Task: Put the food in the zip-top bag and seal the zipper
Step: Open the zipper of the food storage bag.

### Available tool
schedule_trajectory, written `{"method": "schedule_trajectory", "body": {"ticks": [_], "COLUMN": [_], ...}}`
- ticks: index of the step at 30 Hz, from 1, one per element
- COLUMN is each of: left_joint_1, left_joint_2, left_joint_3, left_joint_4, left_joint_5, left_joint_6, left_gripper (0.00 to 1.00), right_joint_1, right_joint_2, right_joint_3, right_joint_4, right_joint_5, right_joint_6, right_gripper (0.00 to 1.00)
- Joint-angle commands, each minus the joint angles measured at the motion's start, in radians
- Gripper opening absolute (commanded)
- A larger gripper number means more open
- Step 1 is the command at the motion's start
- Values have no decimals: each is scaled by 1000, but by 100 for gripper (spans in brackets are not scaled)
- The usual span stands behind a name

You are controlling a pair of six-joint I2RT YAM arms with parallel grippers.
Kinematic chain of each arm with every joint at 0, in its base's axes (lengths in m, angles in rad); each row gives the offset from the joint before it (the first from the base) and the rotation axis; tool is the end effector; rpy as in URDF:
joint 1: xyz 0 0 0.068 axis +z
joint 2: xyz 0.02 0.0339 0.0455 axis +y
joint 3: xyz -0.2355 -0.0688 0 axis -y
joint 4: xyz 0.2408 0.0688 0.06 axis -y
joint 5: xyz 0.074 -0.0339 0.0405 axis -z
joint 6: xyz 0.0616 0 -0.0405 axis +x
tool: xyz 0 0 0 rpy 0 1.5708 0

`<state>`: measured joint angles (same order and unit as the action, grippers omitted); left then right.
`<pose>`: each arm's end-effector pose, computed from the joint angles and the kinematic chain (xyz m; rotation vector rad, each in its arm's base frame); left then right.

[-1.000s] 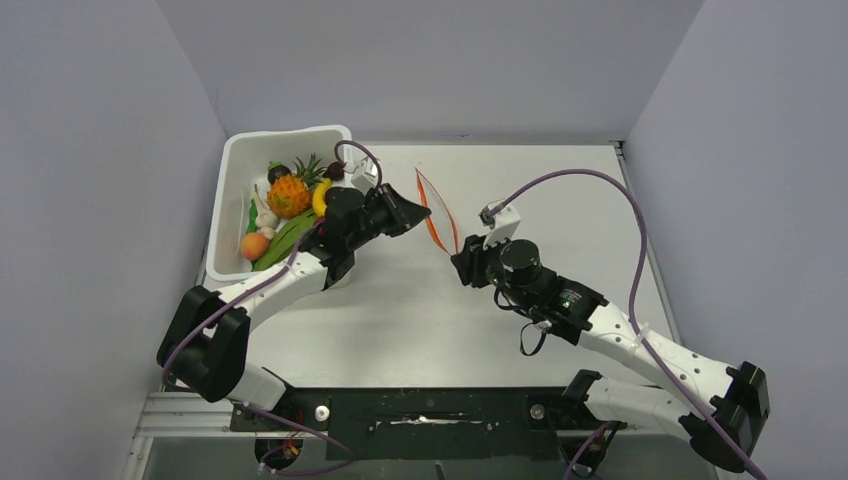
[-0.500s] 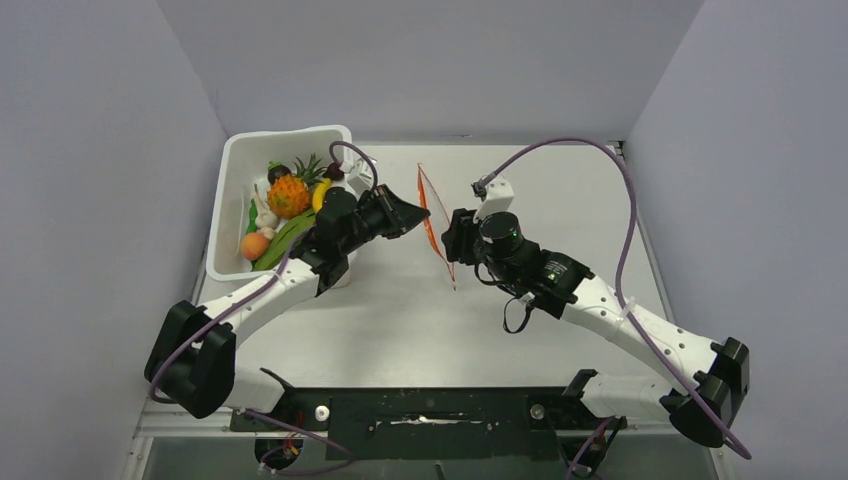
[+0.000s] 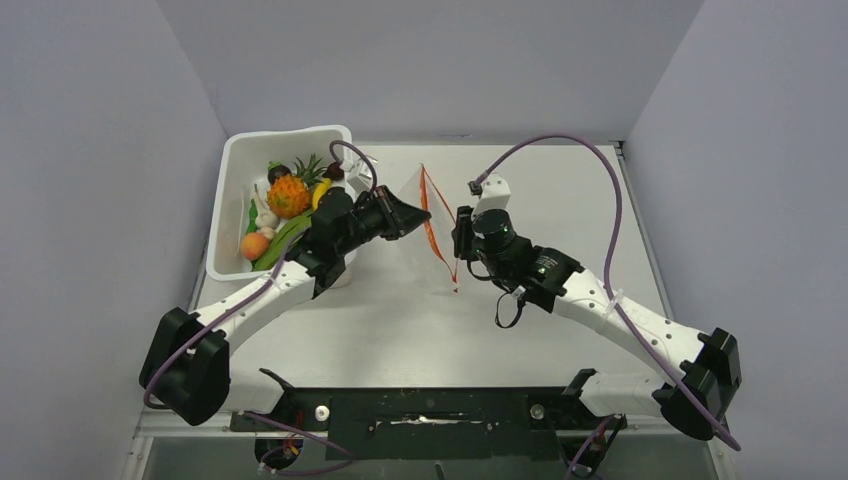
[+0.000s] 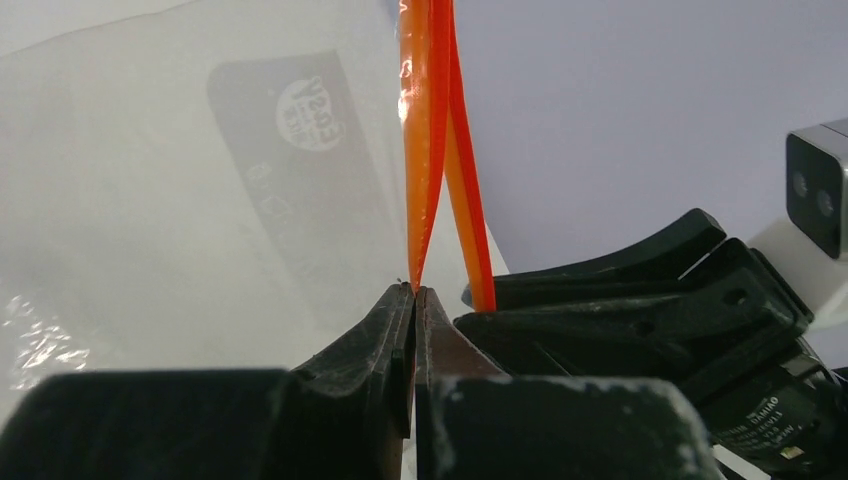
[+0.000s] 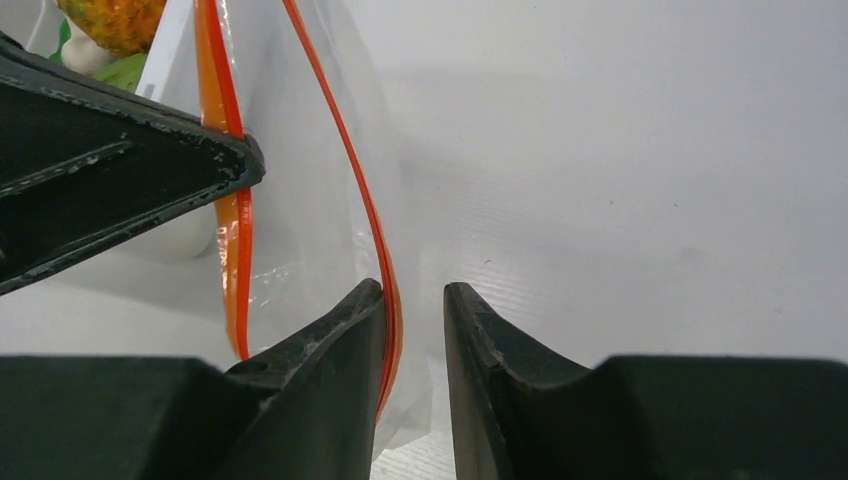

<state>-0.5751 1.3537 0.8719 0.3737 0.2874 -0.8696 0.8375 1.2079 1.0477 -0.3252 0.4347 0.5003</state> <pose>0.2781 -0.2011 0.2707 -0.0337 1.8569 -1.2926 0.2191 0.2045 0.2939 -0.0735 2.0298 0.4042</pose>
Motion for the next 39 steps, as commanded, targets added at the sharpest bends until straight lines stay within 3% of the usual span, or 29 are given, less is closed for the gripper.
{"method": "schedule_trajectory", "body": {"ticks": [1, 3, 8, 14, 26, 32, 39], "left_joint_1": [-4, -2, 23, 64, 73, 72, 73], "left_joint_2": [-41, -41, -56, -123, -107, -96, -121], "left_joint_3": [3, 3, 19, 44, 42, 69, 108], "left_joint_4": [28, 27, -36, -228, -247, -252, -328], "left_joint_5": [51, 67, 143, 143, 206, 219, 186], "left_joint_6": [20, 20, 51, 148, 170, 169, 204], "left_gripper": [0, 0, 0, 0, 0, 39, 65], "right_joint_1": [-14, -19, -78, -198, -183, -137, -140], "right_joint_2": [22, 26, 0, -108, -138, -120, -156], "right_joint_3": [41, 48, 34, -45, -34, 21, 86], "right_joint_4": [72, 73, 58, 38, 10, -86, -270], "right_joint_5": [-12, -15, -12, -35, -75, -75, 84], "right_joint_6": [-21, -27, -28, -11, 23, 13, -36], "right_gripper": [28, 23, 0, 0, 0, 0, 0]}}
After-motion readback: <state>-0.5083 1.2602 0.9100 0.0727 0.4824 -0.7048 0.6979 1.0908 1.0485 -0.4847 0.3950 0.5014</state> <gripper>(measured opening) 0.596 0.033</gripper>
